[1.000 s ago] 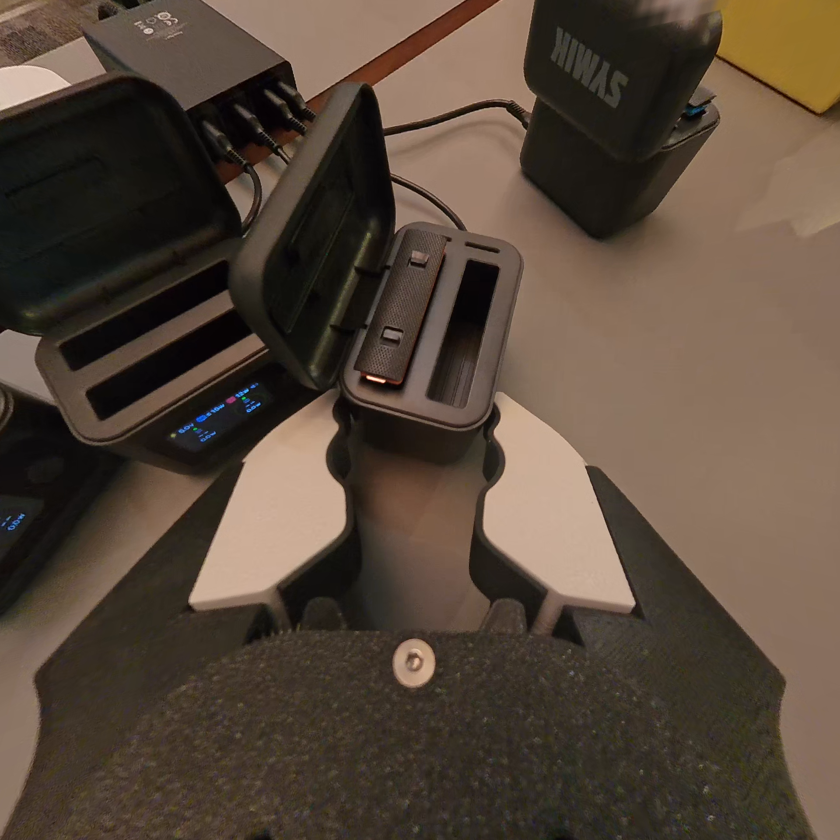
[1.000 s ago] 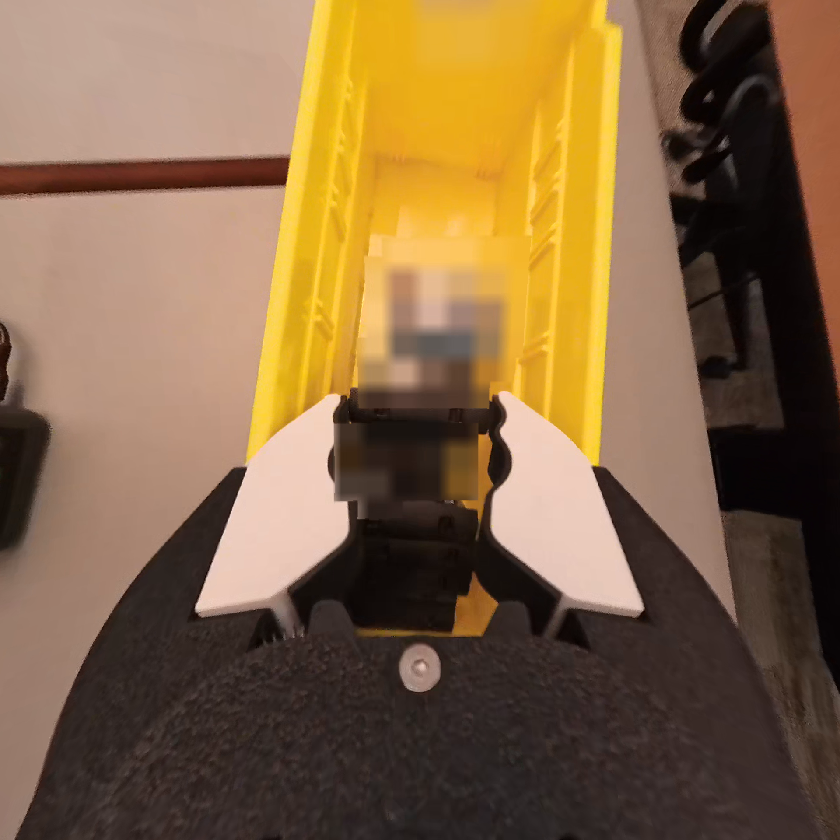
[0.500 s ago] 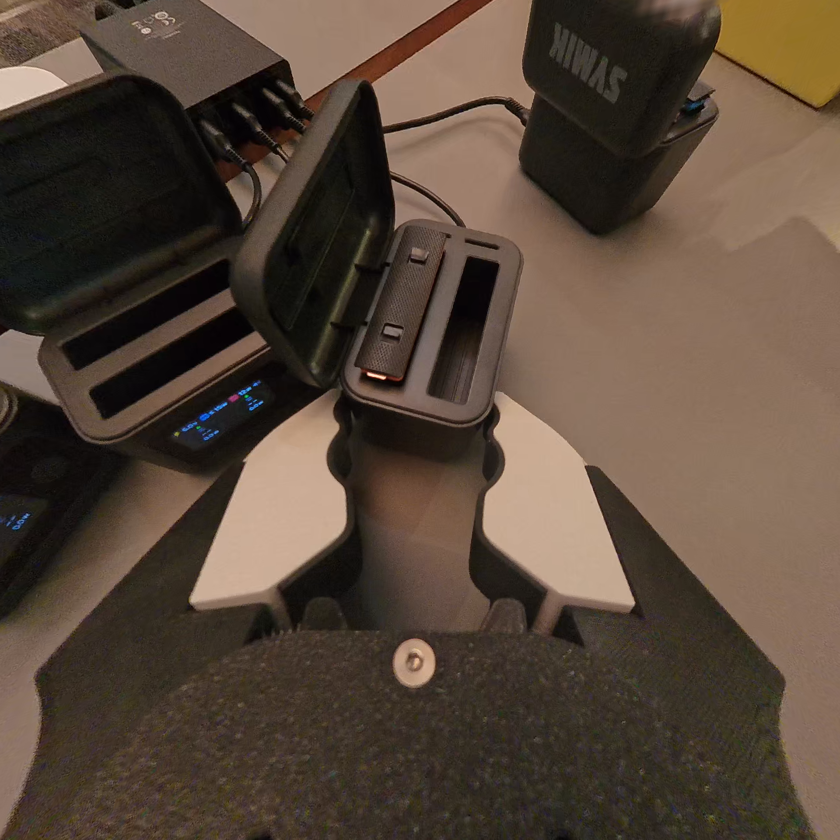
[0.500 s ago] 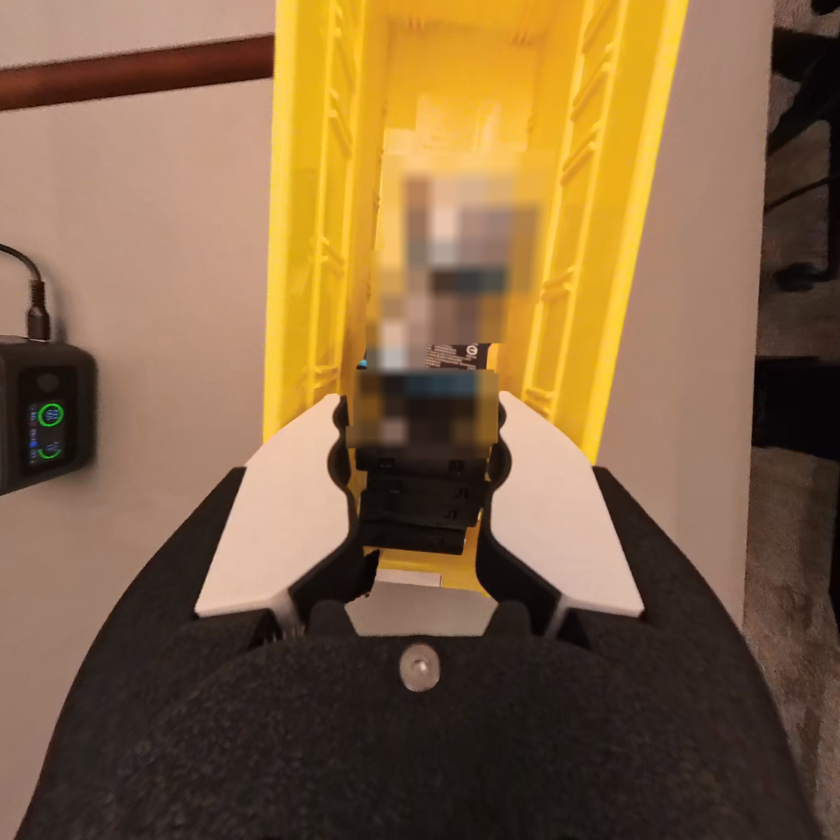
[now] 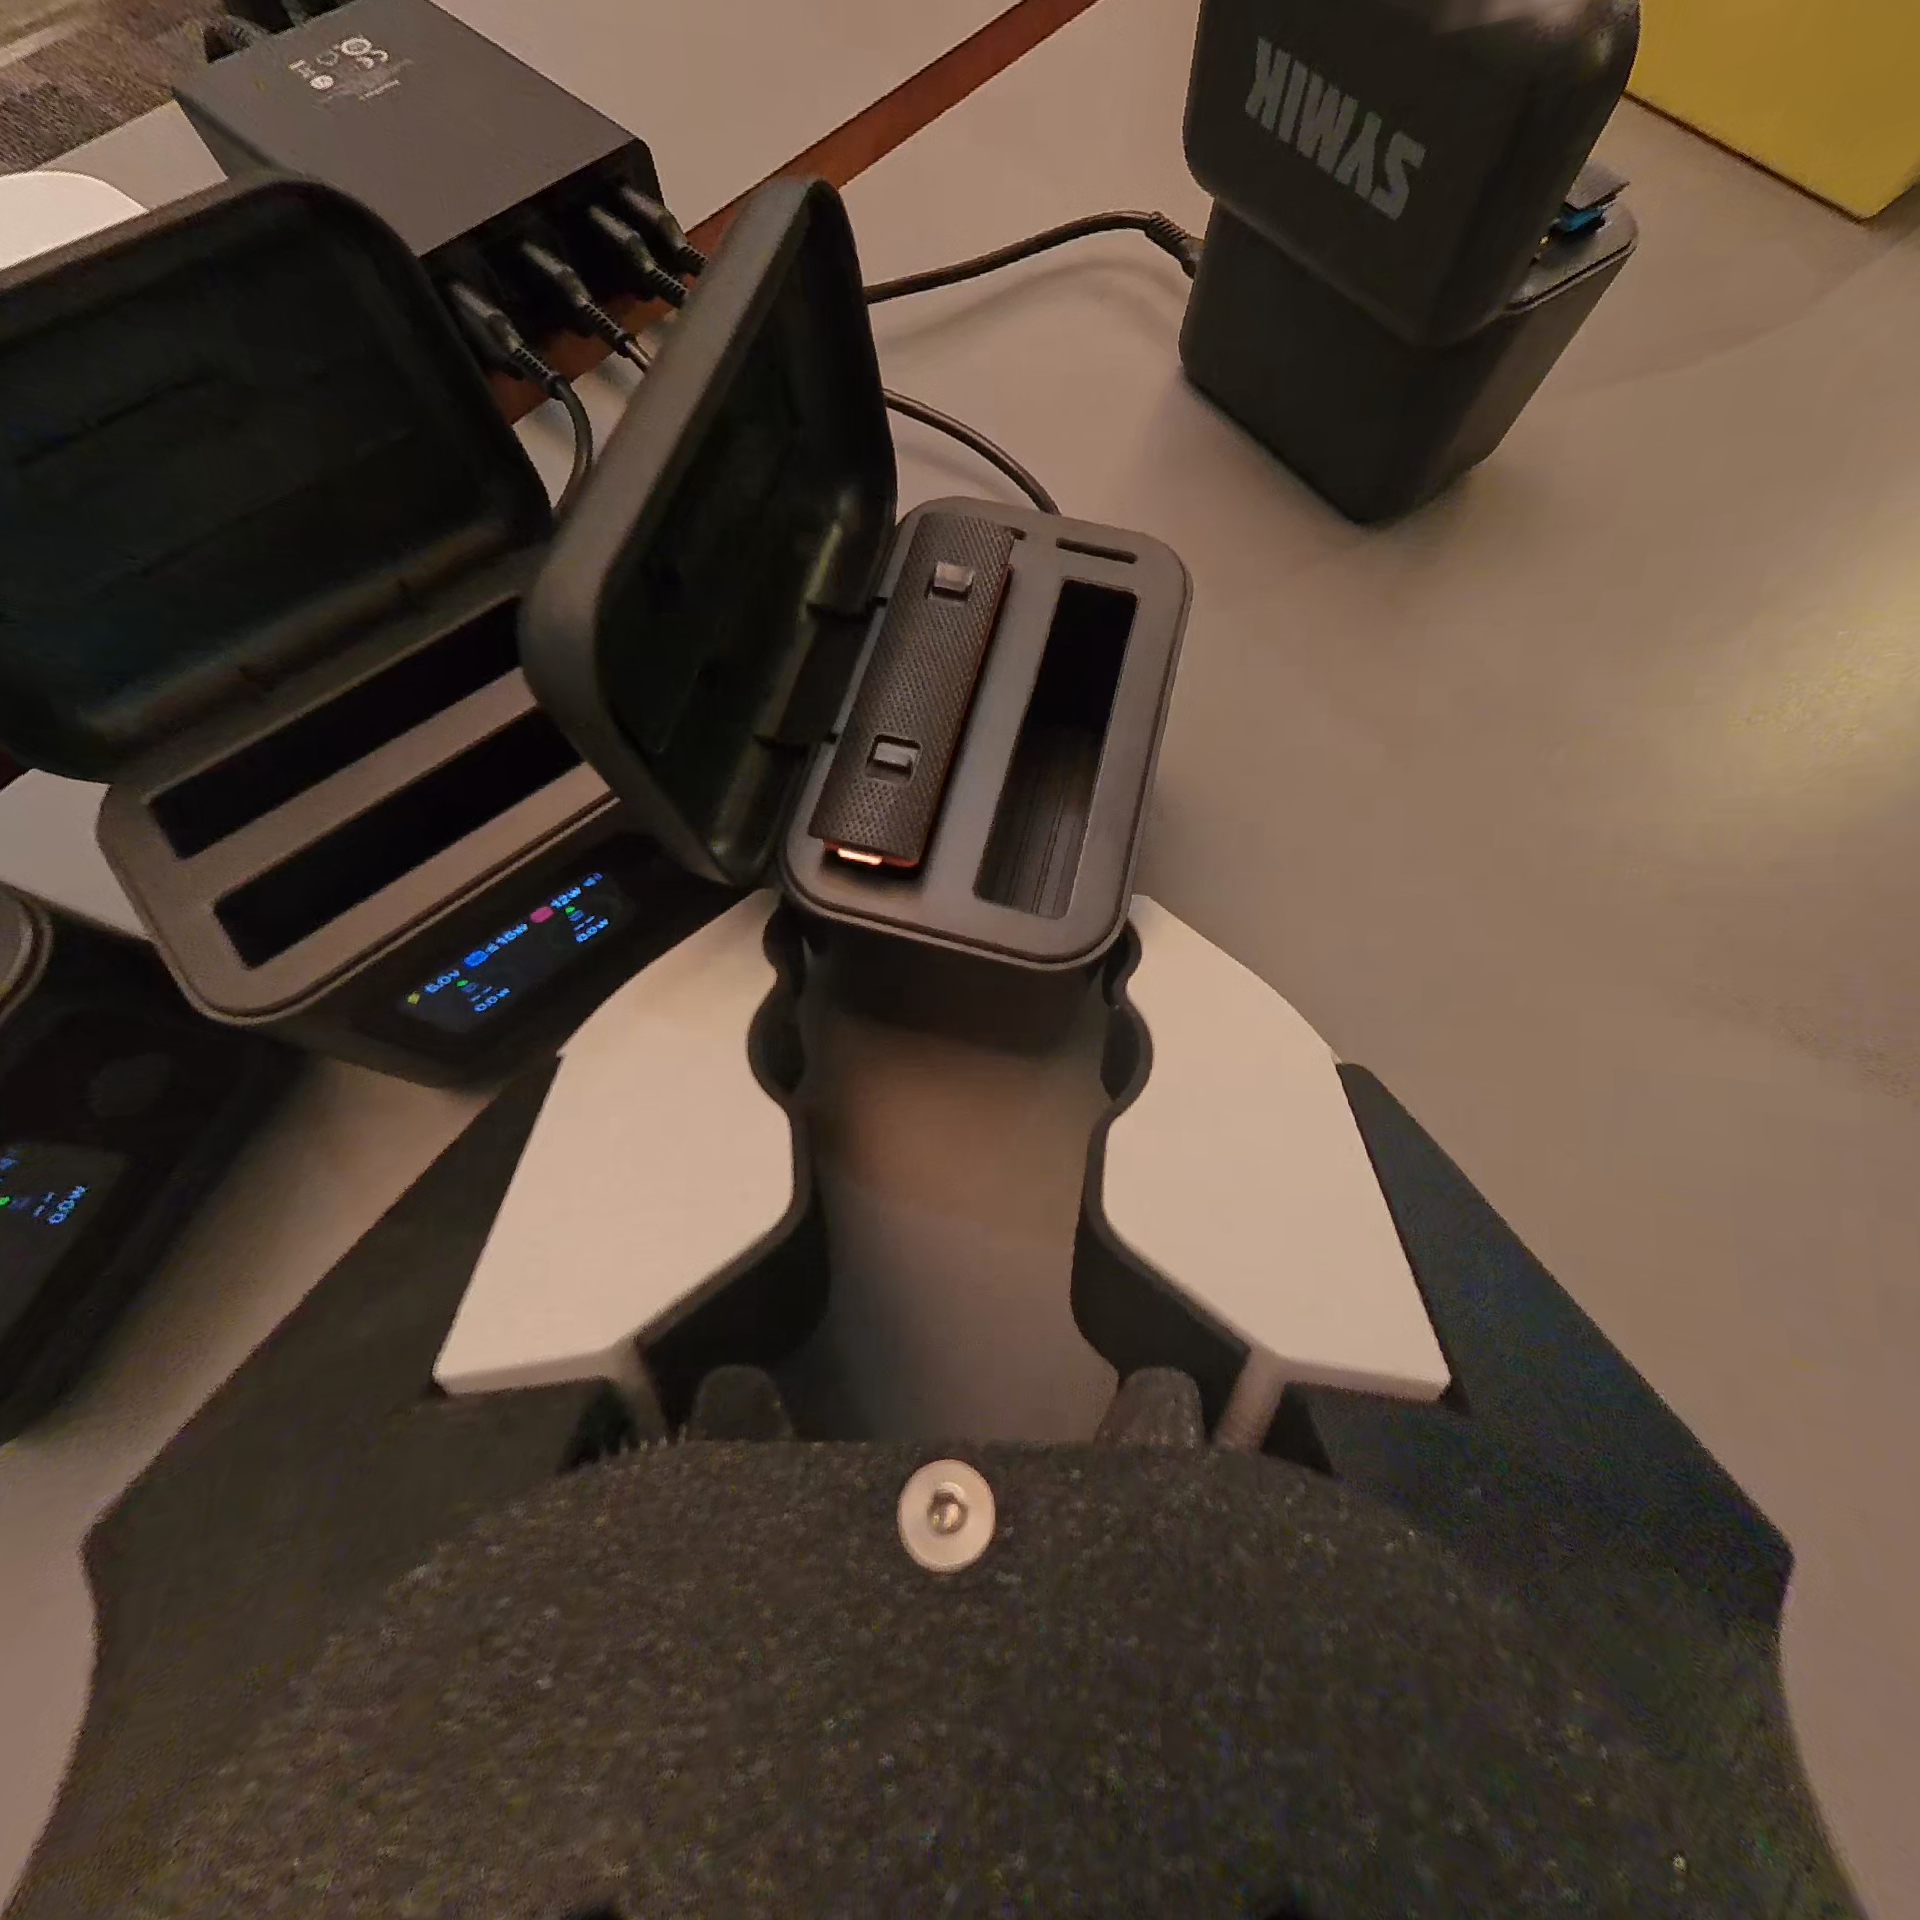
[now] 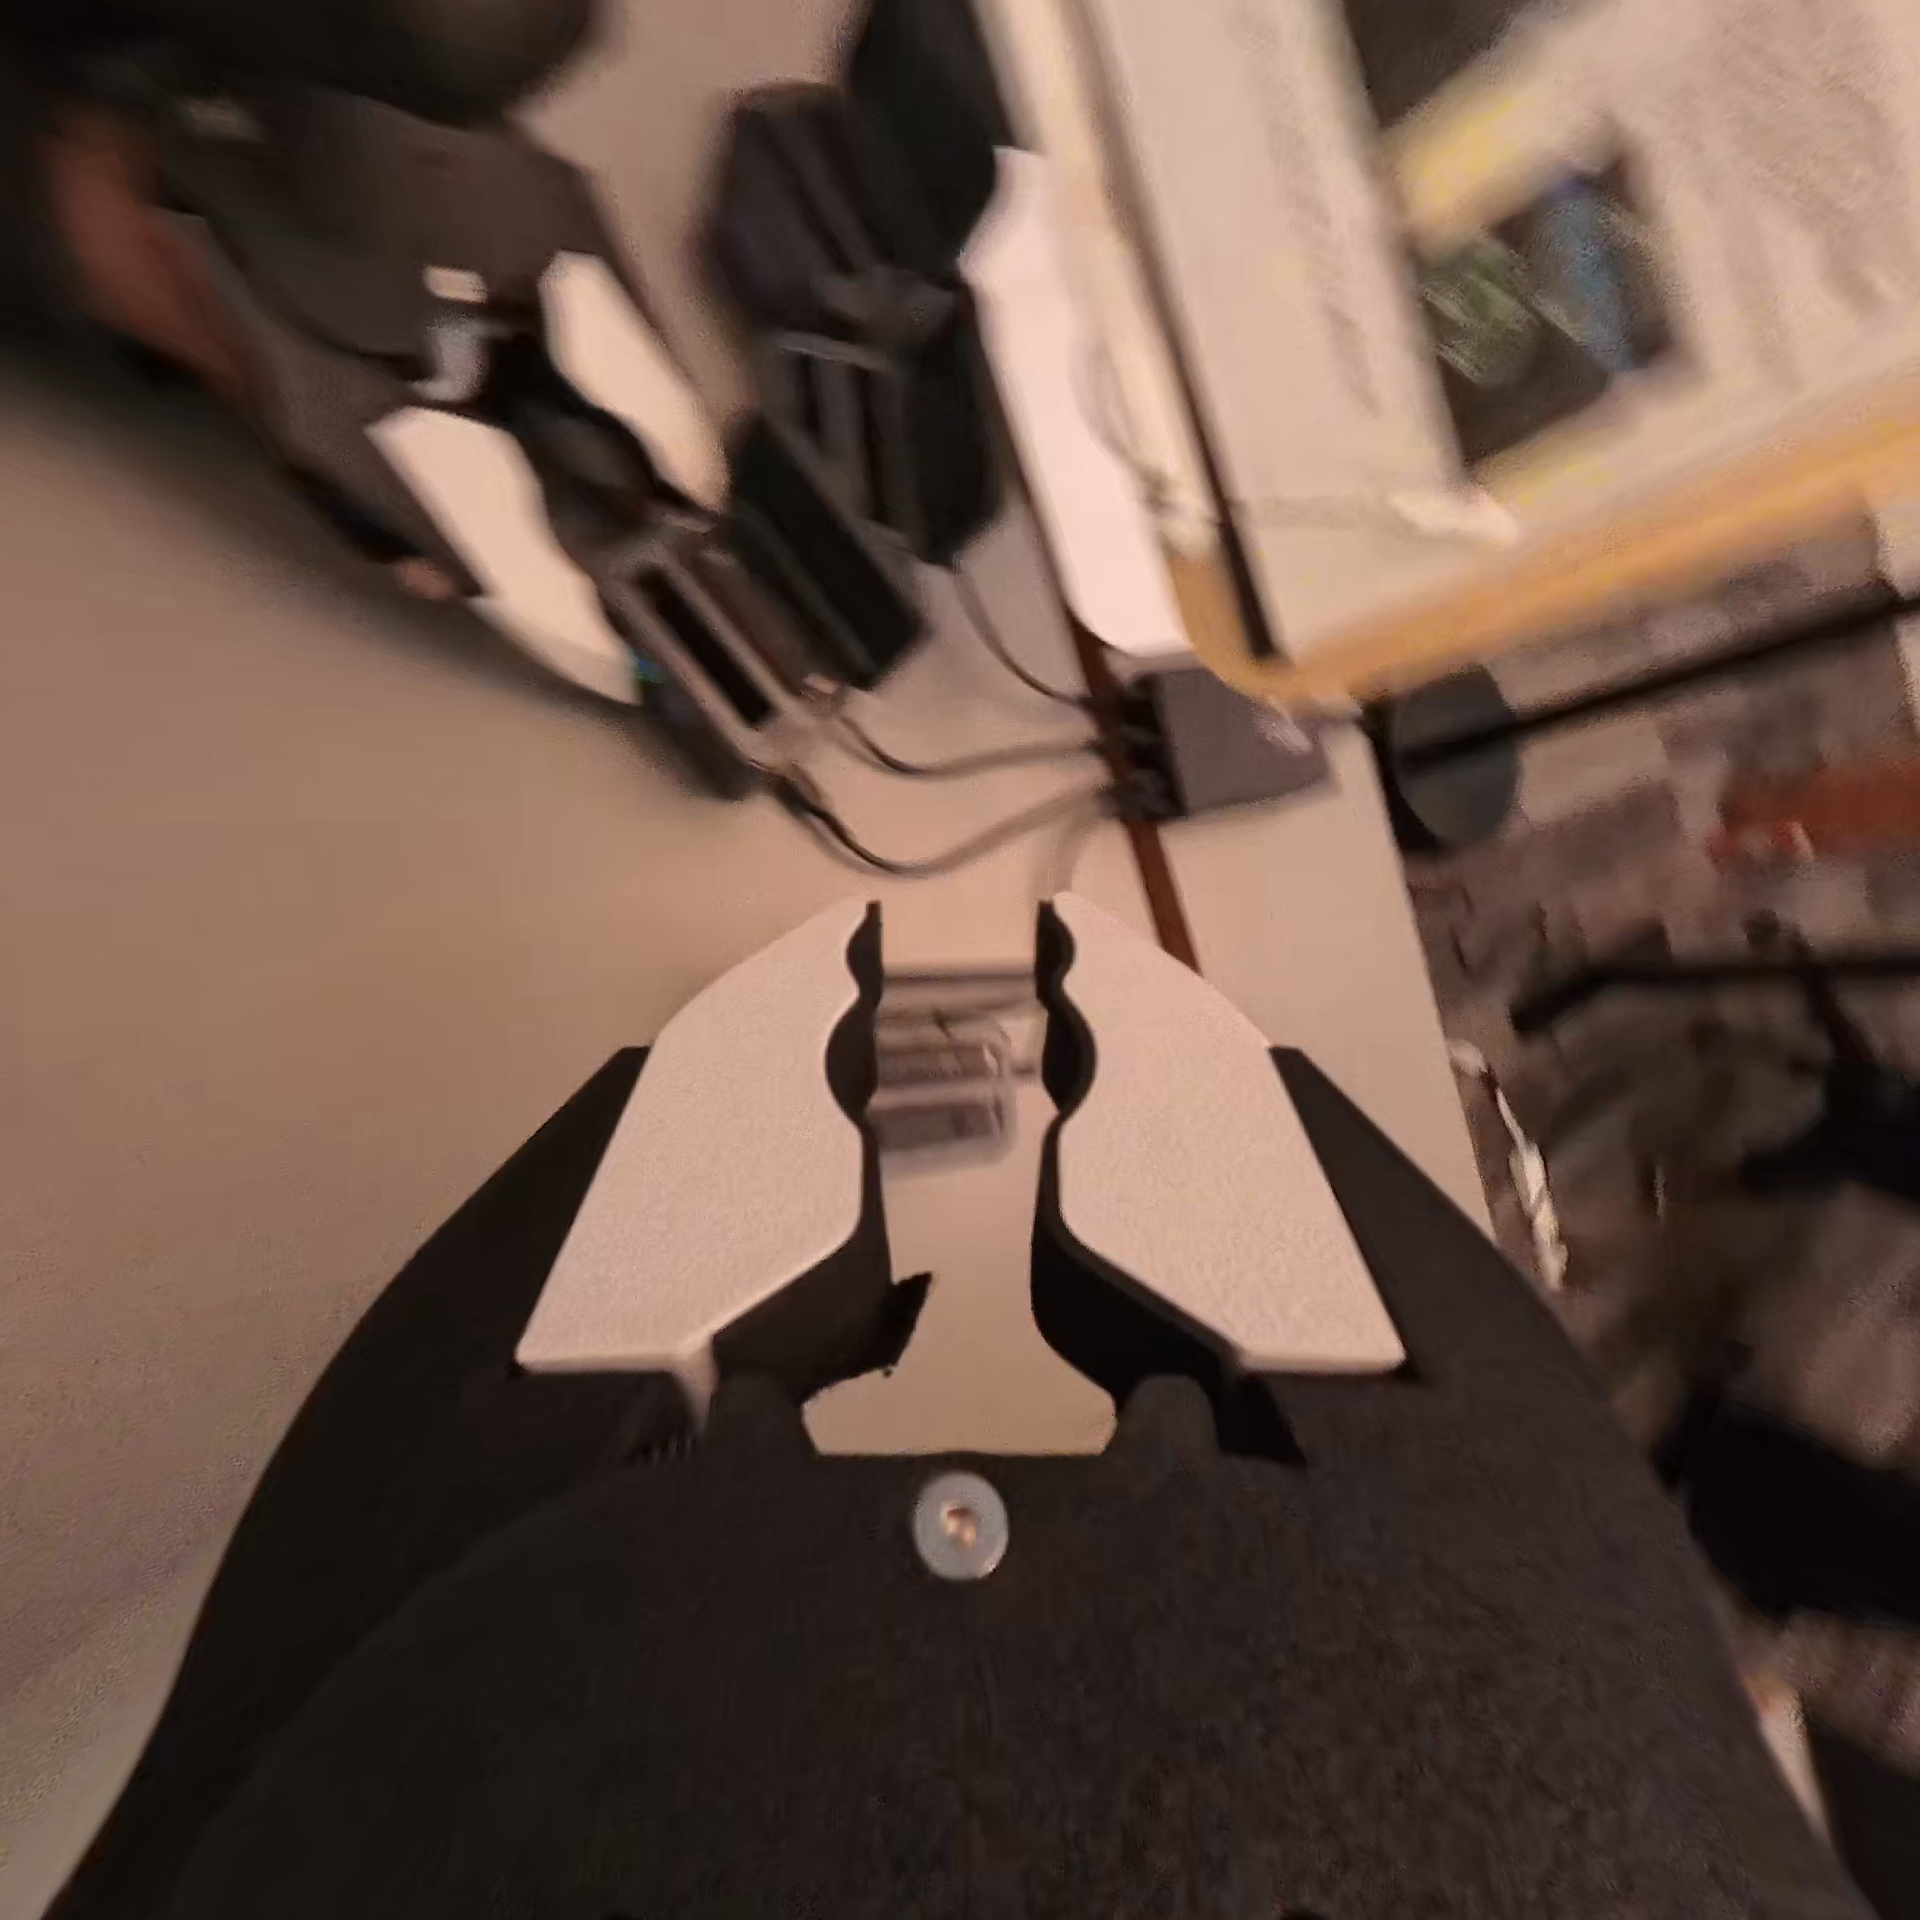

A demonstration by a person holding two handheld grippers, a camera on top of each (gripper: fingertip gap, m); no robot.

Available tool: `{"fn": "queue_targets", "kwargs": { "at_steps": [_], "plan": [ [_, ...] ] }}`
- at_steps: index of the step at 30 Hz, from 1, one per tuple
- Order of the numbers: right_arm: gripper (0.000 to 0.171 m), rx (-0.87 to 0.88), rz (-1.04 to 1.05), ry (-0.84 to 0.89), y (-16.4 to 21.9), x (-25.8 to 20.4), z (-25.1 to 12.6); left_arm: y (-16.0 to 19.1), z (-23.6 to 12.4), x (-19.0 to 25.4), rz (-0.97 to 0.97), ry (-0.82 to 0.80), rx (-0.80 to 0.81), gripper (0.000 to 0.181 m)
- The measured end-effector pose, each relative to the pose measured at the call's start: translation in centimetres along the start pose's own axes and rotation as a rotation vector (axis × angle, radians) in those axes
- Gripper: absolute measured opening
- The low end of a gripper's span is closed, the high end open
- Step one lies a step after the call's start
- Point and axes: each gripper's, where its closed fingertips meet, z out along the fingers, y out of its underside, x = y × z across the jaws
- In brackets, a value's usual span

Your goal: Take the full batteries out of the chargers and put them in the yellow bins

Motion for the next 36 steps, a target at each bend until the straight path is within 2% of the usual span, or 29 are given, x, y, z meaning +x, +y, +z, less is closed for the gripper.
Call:
{"fn": "queue_targets", "kwargs": {
  "at_steps": [4,7,11,24,36],
  "plan": [
    [0.007,-0.028,-0.261,-0.202,-3.7,-4.7,5.8,0.1,-0.1,0.0,0.011,0.008,-0.002,0.055],
    [0.008,-0.081,-0.364,-0.296,-4.0,-6.1,9.6,0.1,-0.1,0.0,0.016,0.011,-0.003,0.055],
    [0.018,-0.170,-0.453,-0.362,-3.2,-6.1,12.3,0.1,0.0,0.0,0.020,0.020,-0.003,0.055],
    [0.019,-0.354,-0.536,-0.535,-1.8,-5.5,13.8,0.2,-0.1,0.0,0.040,0.036,-0.008,0.055],
    [0.014,-0.338,-0.576,-0.572,-2.0,-5.2,14.0,0.2,-0.1,0.0,0.022,0.052,-0.006,0.055]
  ]
}}
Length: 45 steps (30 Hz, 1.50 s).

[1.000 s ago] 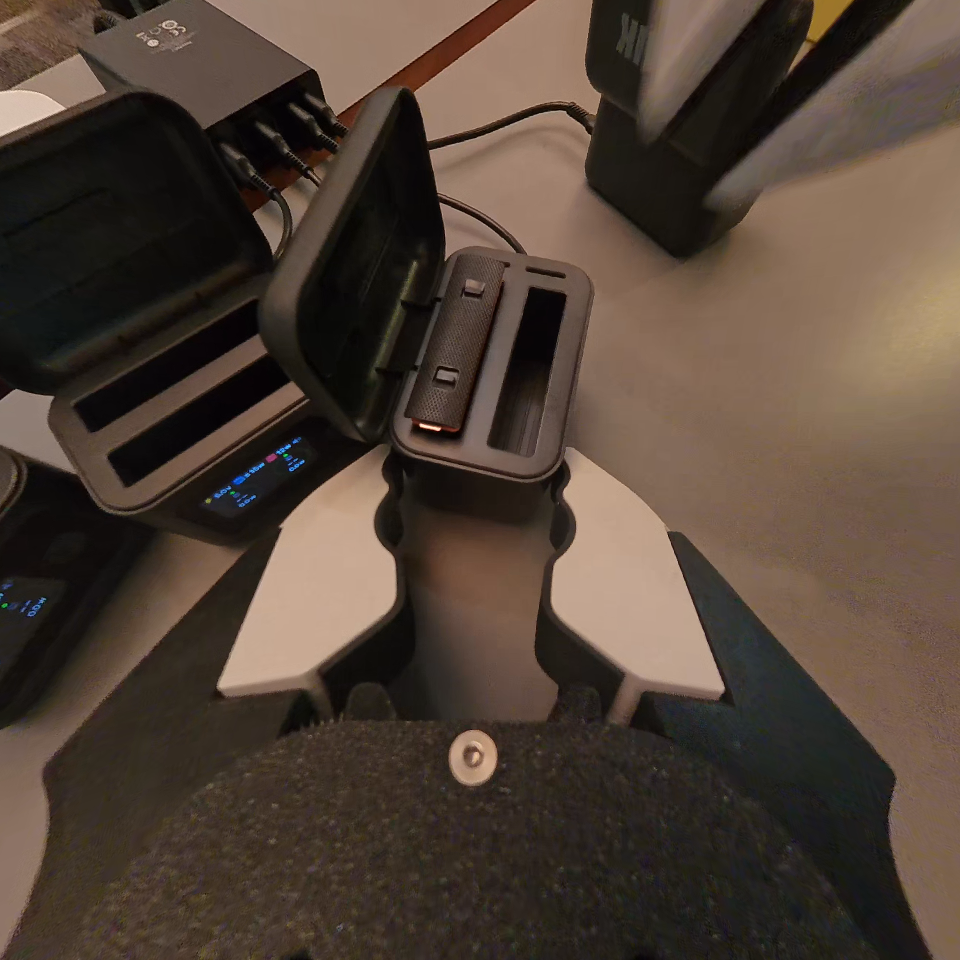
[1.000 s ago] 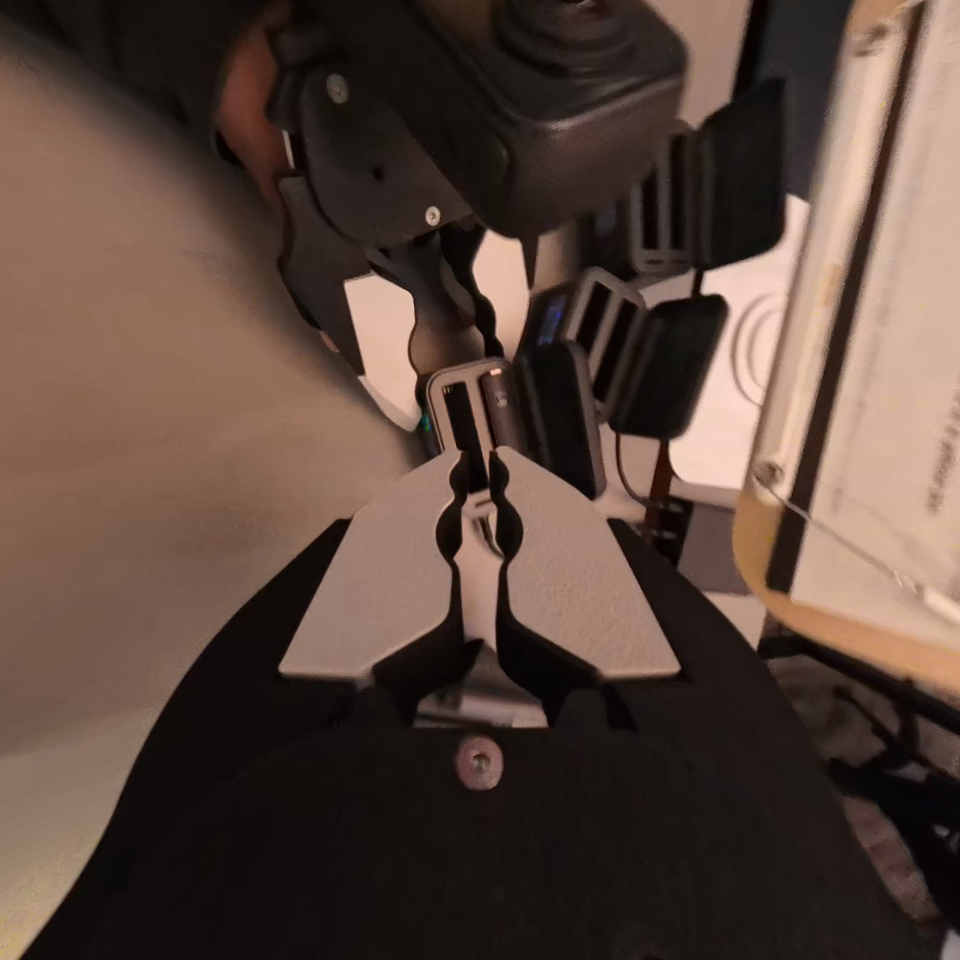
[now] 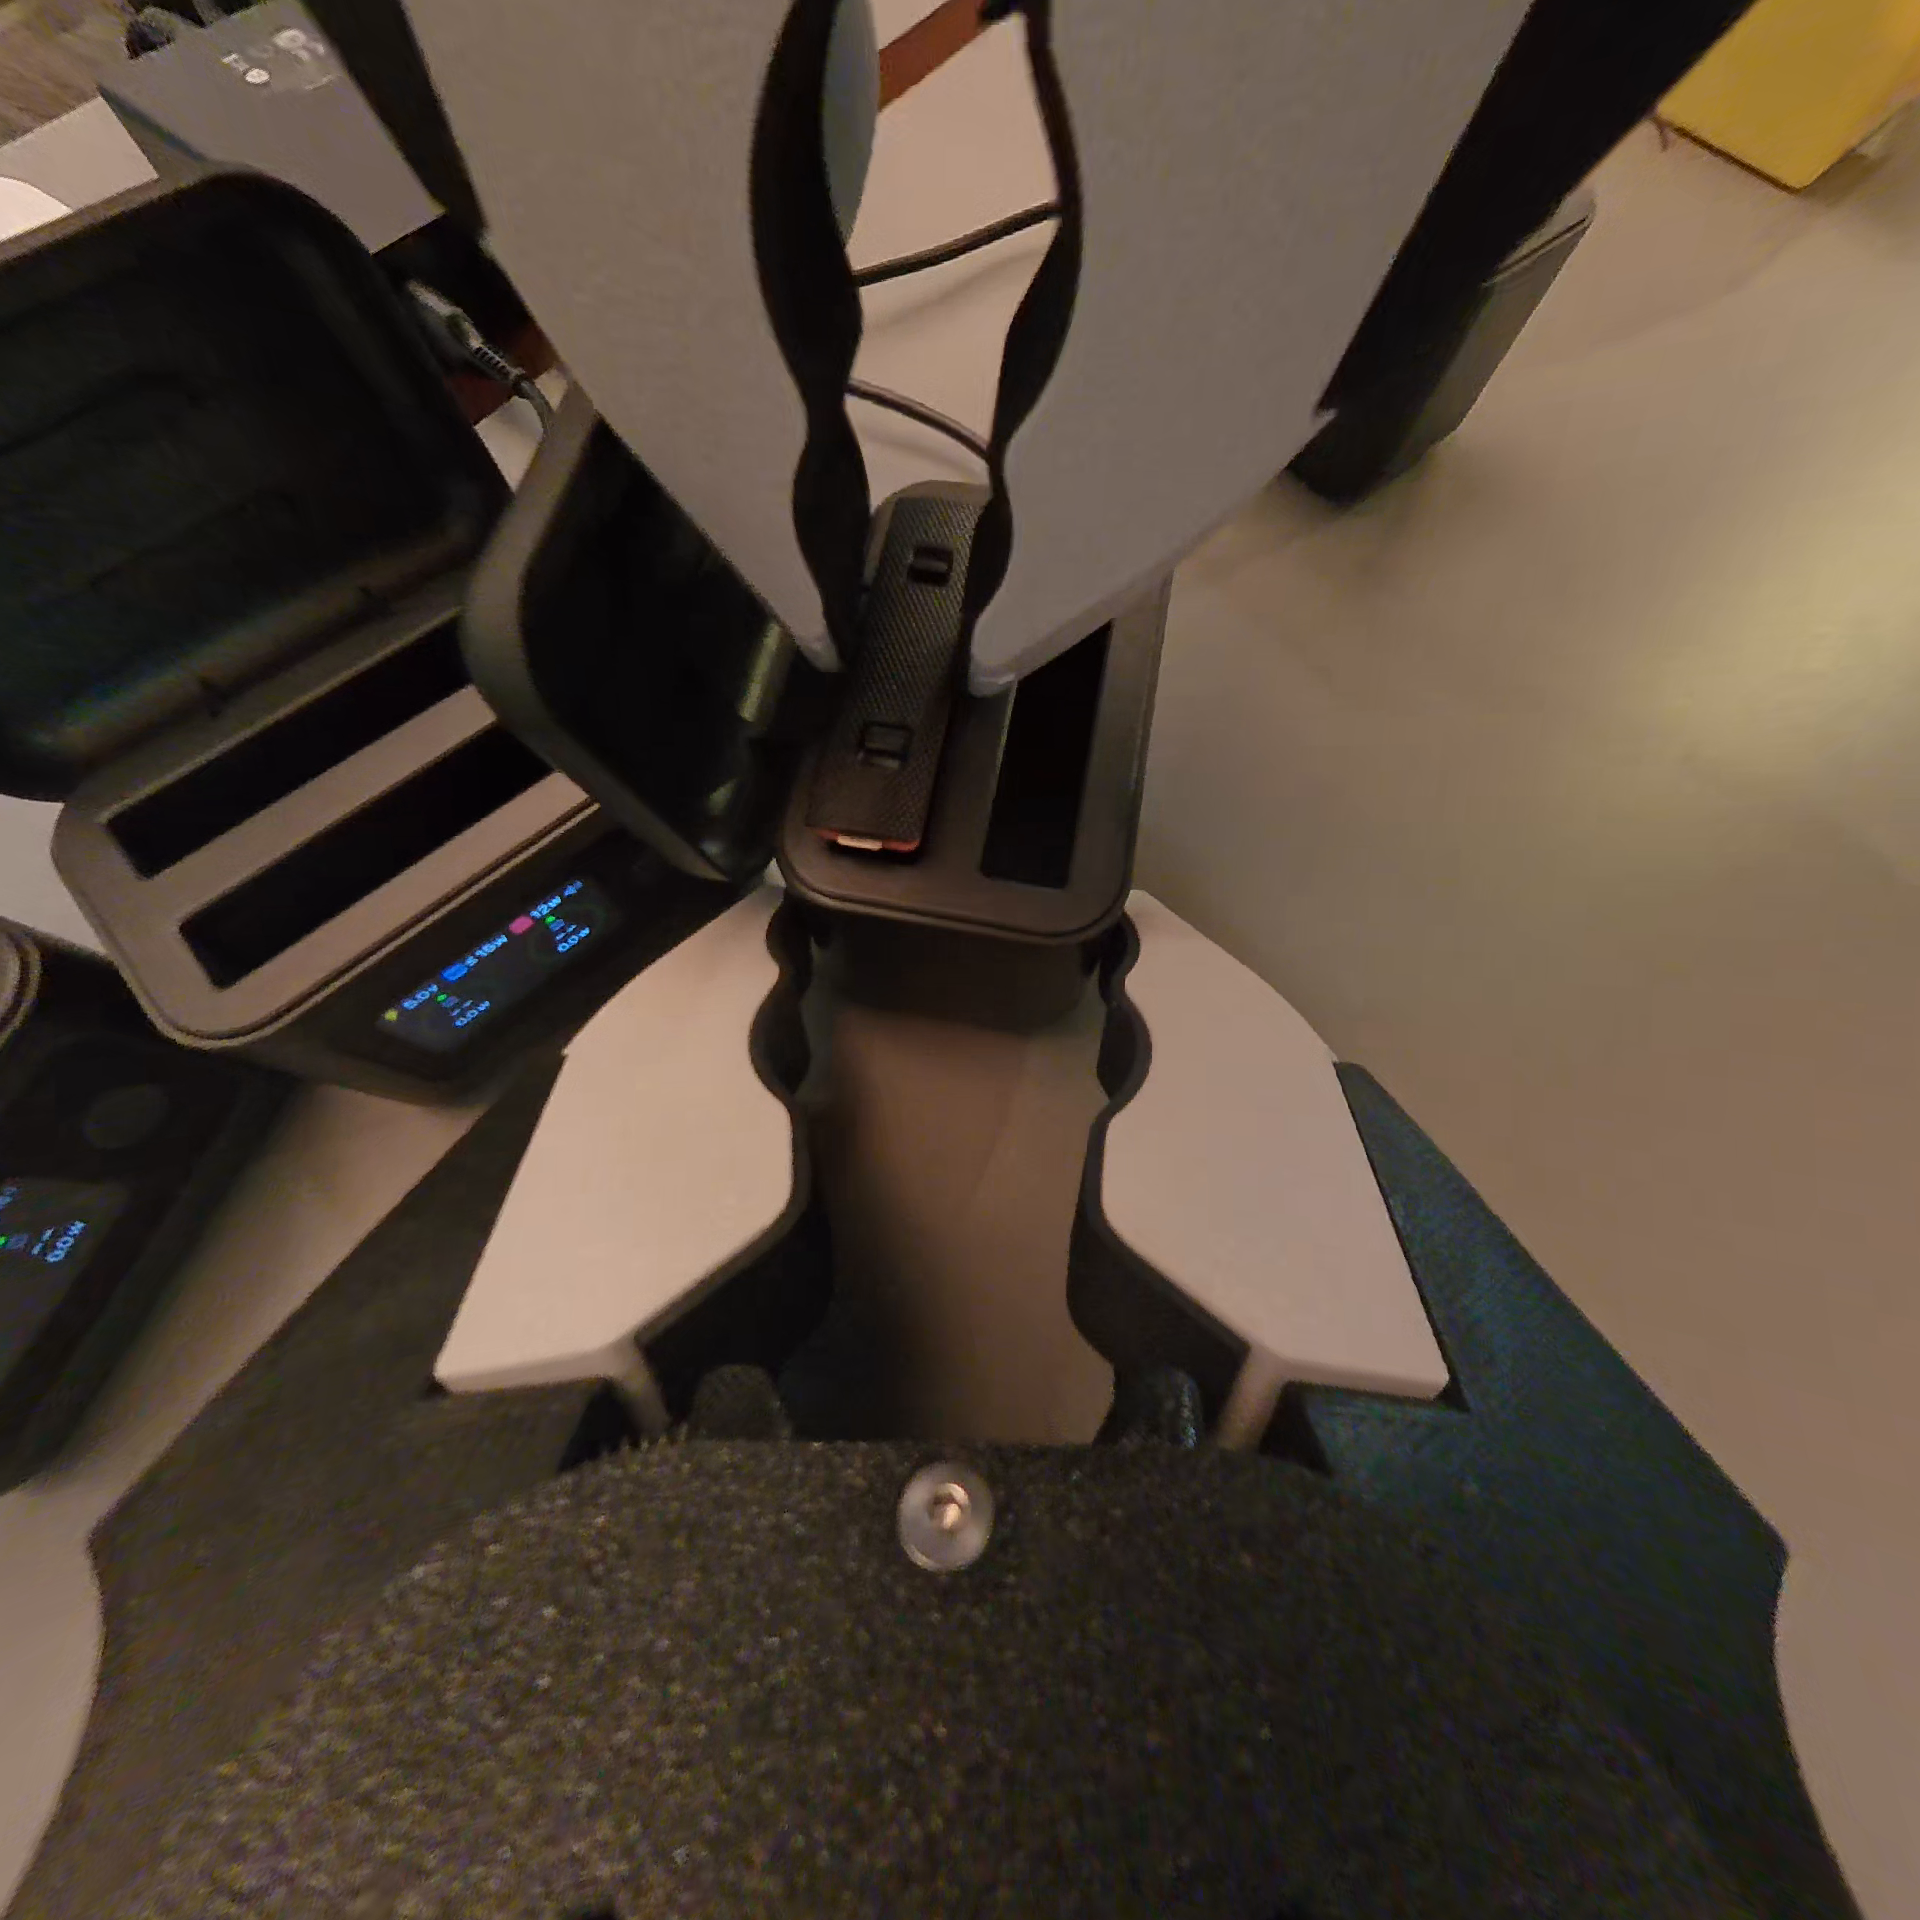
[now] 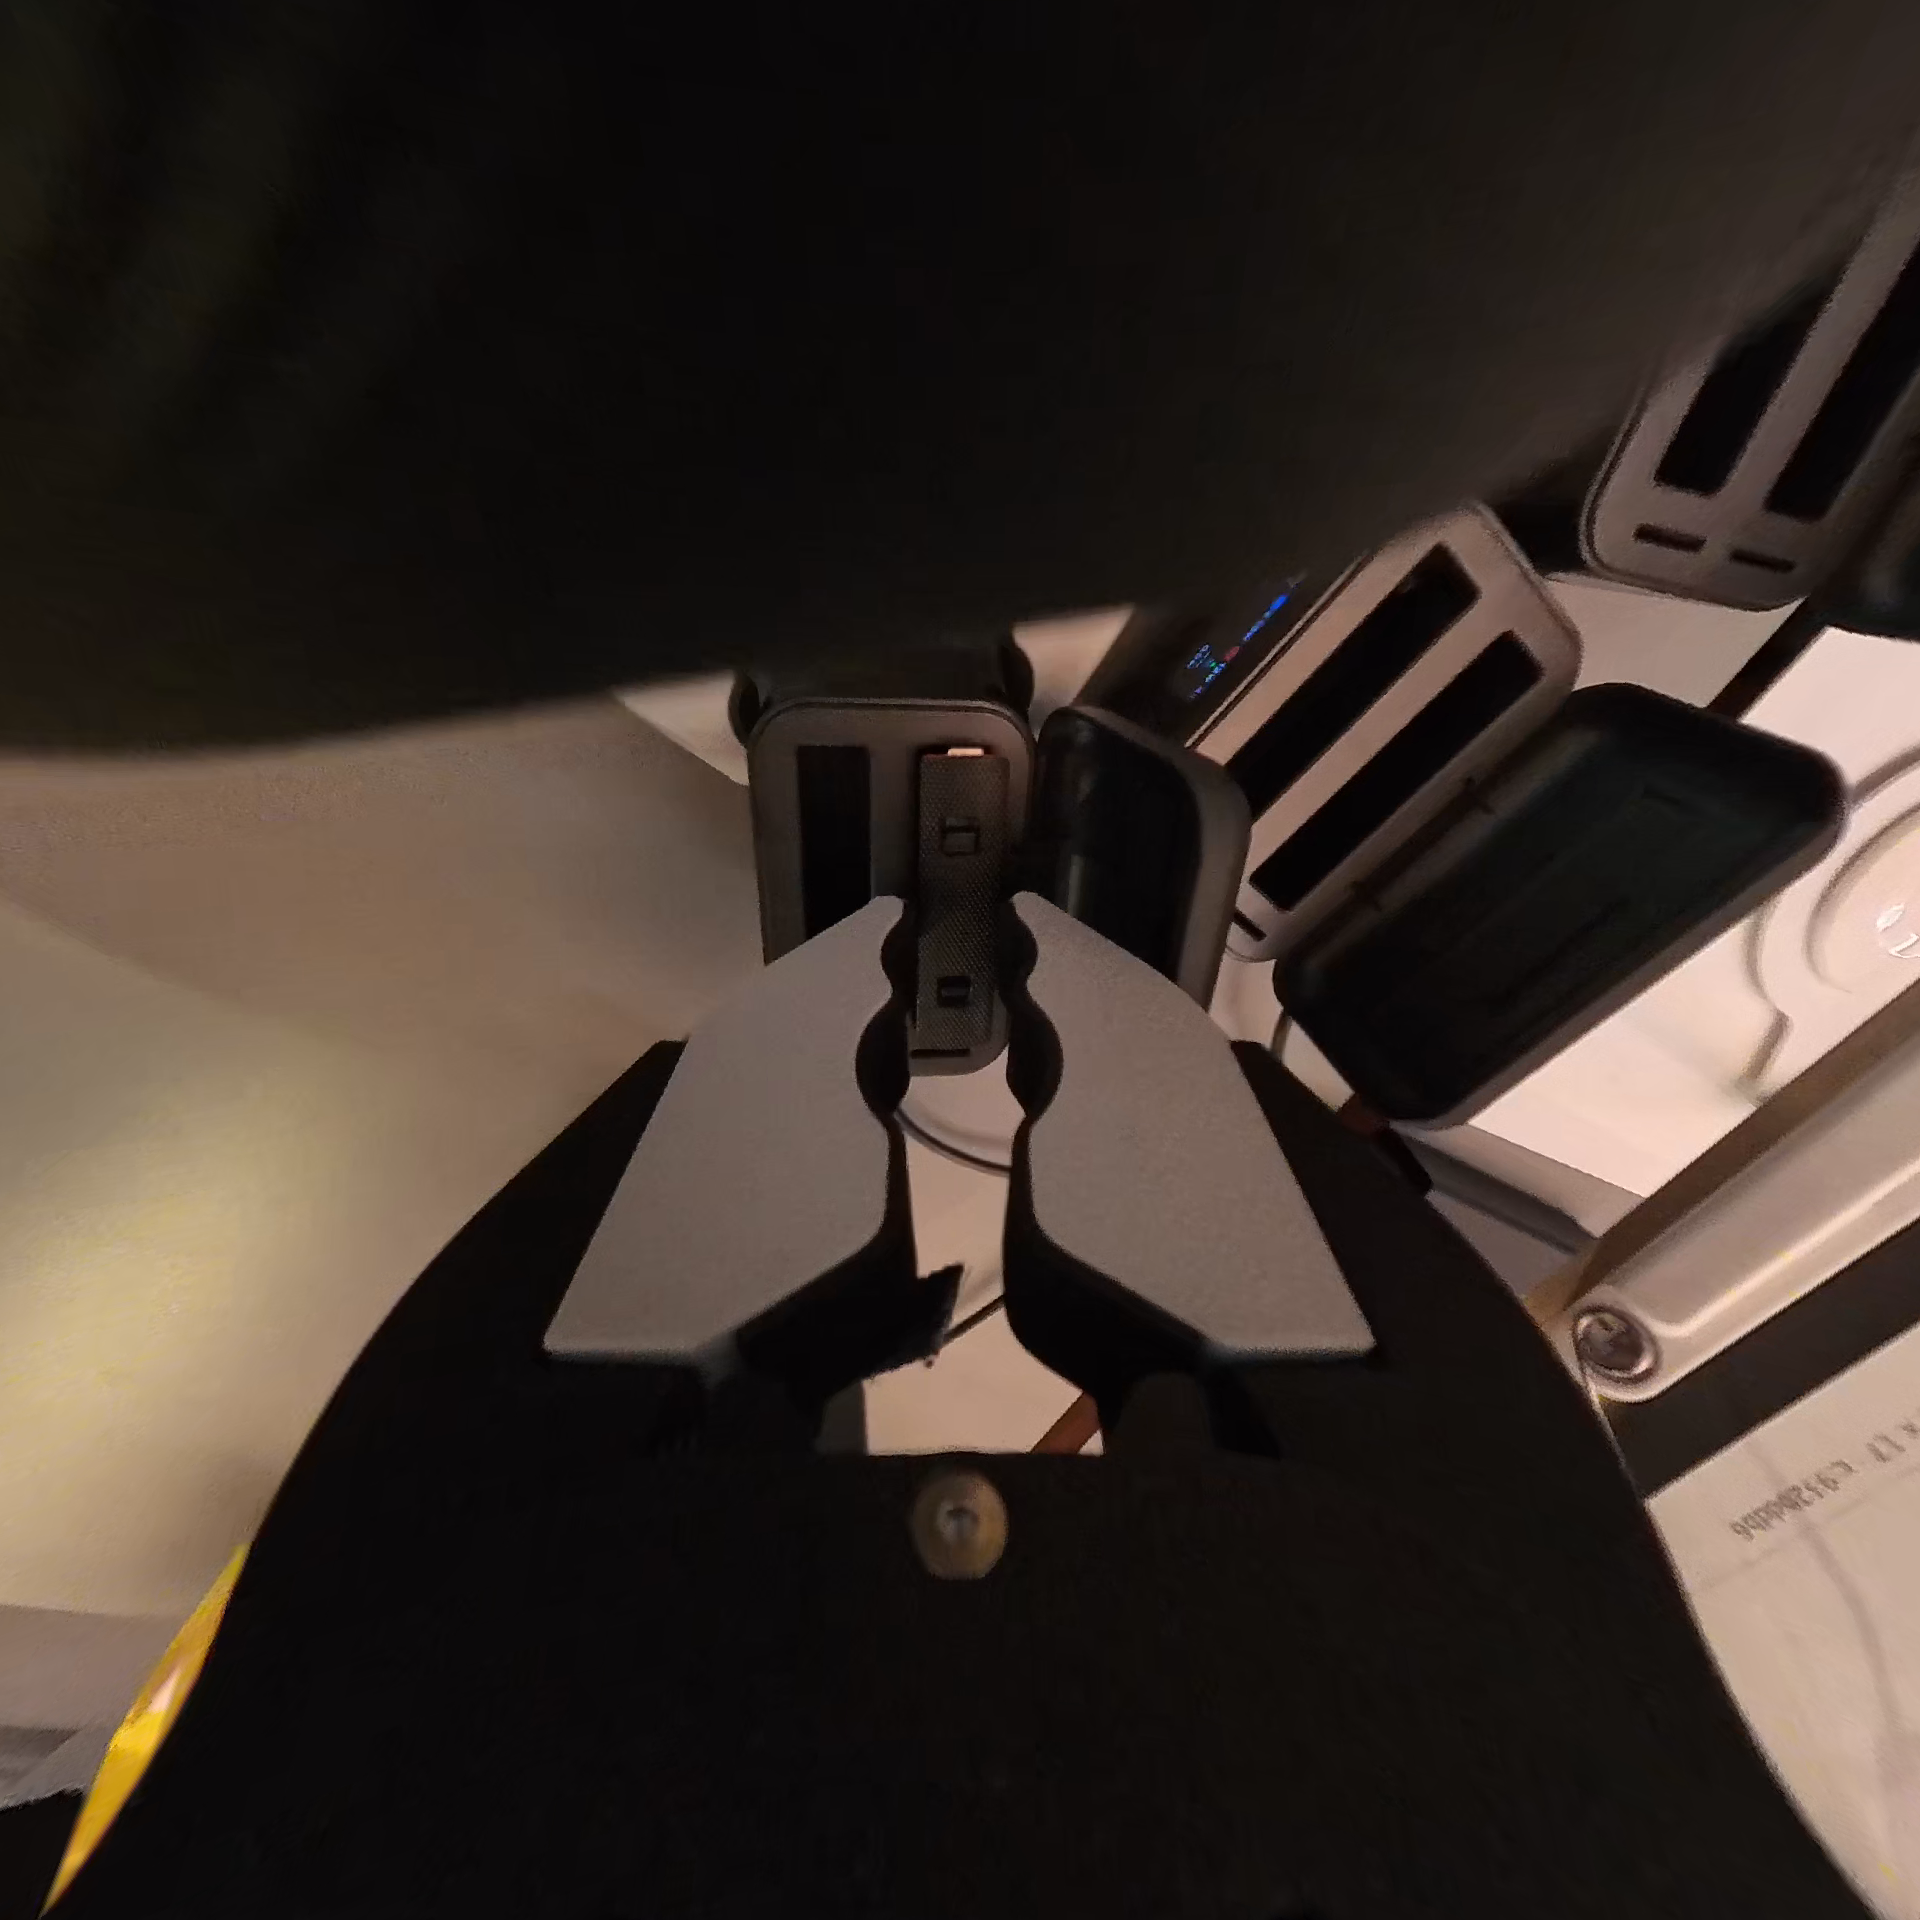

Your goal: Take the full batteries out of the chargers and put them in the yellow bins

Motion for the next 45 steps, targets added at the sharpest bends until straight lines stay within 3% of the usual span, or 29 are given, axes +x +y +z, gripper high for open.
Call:
{"fn": "queue_targets", "kwargs": {
  "at_steps": [13,20,31,39,45],
  "plan": [
    [0.014,0.150,0.086,0.108,0.0,0.2,-5.0,0.1,0.0,-0.1,0.005,-0.007,-0.004,0.055],
    [0.014,0.296,0.318,0.224,1.9,-1.3,-9.4,0.1,0.0,0.0,0.012,-0.012,-0.003,0.055],
    [0.014,0.490,0.866,0.424,14.2,-8.4,-15.4,0.1,0.0,0.0,0.022,-0.021,-0.004,0.055],
    [0.014,0.328,1.004,0.538,25.5,-13.0,-16.9,0.1,0.0,-0.1,0.025,-0.025,-0.004,0.055],
    [0.014,0.088,1.005,0.551,32.8,-14.6,-13.9,0.1,0.0,-0.1,0.031,-0.032,-0.004,0.055]
  ]
}}
